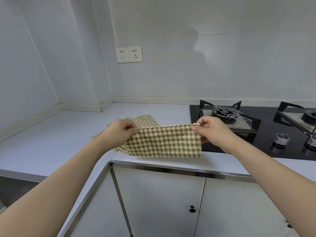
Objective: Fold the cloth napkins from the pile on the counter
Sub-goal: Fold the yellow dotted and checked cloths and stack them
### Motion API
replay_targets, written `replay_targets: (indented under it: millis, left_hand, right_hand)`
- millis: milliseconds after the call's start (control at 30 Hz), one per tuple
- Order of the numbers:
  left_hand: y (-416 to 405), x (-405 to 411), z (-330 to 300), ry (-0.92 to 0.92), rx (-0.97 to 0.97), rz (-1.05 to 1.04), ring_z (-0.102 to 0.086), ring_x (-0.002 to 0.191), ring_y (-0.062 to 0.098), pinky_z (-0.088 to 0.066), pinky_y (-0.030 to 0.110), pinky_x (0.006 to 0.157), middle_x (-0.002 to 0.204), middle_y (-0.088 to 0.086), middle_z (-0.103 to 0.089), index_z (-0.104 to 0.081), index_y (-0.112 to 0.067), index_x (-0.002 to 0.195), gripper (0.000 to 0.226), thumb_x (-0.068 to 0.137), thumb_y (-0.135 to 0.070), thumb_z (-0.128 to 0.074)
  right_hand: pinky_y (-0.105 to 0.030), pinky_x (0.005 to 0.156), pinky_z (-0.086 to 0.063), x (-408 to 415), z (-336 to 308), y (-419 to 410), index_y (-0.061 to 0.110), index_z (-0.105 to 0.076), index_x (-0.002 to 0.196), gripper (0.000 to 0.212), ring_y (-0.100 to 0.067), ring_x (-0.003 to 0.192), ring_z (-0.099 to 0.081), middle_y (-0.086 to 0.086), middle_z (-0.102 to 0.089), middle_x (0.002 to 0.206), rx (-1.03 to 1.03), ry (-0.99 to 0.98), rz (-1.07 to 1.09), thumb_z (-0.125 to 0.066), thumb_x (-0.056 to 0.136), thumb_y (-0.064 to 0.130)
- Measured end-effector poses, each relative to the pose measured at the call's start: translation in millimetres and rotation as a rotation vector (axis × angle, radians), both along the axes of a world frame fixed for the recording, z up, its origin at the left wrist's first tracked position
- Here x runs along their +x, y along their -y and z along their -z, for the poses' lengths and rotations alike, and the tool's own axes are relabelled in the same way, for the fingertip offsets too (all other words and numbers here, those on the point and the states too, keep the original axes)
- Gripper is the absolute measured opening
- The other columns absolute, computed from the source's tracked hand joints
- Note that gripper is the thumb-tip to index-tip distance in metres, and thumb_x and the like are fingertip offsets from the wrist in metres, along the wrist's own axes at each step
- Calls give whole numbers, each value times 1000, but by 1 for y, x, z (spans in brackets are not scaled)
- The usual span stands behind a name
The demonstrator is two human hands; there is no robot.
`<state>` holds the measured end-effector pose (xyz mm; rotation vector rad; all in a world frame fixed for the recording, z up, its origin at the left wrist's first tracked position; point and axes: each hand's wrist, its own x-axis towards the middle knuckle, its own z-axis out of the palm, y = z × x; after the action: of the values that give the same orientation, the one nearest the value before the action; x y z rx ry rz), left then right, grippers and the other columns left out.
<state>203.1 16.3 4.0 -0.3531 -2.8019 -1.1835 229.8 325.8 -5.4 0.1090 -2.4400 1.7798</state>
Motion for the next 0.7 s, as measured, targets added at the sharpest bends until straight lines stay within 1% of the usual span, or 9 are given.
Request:
replay_targets:
  millis: [100, 167, 233, 300, 367, 433, 467, 600, 700]
  left_hand:
    - [-2, -9, 13, 71, 108, -55, -51, 71, 17, -45, 31, 68, 77, 3, -59, -66, -14, 89, 14, 96, -23, -57]
    - [-5, -14, 21, 87, 169, -109, -51, 71, 16, -44, 29, 67, 78, 2, -58, -64, -12, 88, 18, 96, -26, -58]
    - [-6, -22, 30, 112, 256, -154, -56, 73, 15, -47, 30, 69, 81, 2, -63, -65, -11, 87, 20, 96, -28, -58]
    - [-5, -31, 37, 145, 365, -186, -61, 78, 20, -53, 39, 76, 87, 8, -68, -67, -8, 89, 24, 94, -30, -61]
    - [-4, -42, 43, 154, 396, -210, -58, 72, 22, -54, 40, 71, 78, 10, -63, -63, -2, 85, 33, 92, -33, -63]
    - [-5, -51, 46, 143, 268, -234, -47, 58, 16, -42, 28, 52, 63, 4, -50, -56, -6, 76, 35, 93, -36, -62]
    - [-6, -56, 48, 134, 187, -229, -43, 55, 16, -36, 25, 49, 61, 3, -46, -55, -8, 74, 35, 93, -37, -61]
    - [-6, -75, 56, 115, -19, -142, -45, 55, 15, -38, 27, 52, 61, 1, -48, -60, -4, 74, 40, 94, -39, -60]
    - [-6, -87, 62, 76, -47, -134, -46, 54, 14, -40, 29, 53, 60, -1, -48, -57, -8, 71, 39, 94, -38, -59]
  right_hand:
    - [-30, 52, -56, -12, 7, 3, 5, -59, 87, 11, -14, 58, -66, -3, -70, 65, 100, -26, 68, -65, 91, 13]
    - [-35, 57, -59, -23, 11, 4, 10, -63, 87, 5, -18, 64, -68, -9, -72, 72, 148, -19, 80, -65, 90, 14]
    - [-41, 62, -61, -35, 15, 5, 14, -65, 87, 3, -24, 70, -71, -13, -72, 79, 193, -2, 73, -65, 91, 14]
    - [-44, 66, -61, -48, 17, 6, 12, -65, 89, 5, -27, 74, -72, -12, -72, 84, 233, 40, 50, -63, 92, 15]
    - [-45, 69, -61, -61, 18, 6, 11, -65, 91, 6, -27, 76, -72, -10, -71, 89, 267, 90, 30, -62, 92, 17]
    - [-44, 69, -61, -78, 20, 5, 10, -65, 93, 8, -29, 76, -72, -11, -71, 93, 299, 119, 22, -63, 92, 18]
    - [-43, 69, -61, -87, 21, 5, 9, -66, 95, 10, -29, 77, -72, -11, -70, 93, 321, 129, 20, -63, 92, 18]
    - [-42, 75, -60, -124, 33, 2, 9, -68, 93, 14, -26, 76, -71, -9, -71, 86, 454, 185, 6, -64, 91, 22]
    - [-29, 65, -51, -147, 45, 4, 12, -69, 88, 14, -16, 67, -63, -2, -68, 84, 594, 190, -6, -64, 91, 25]
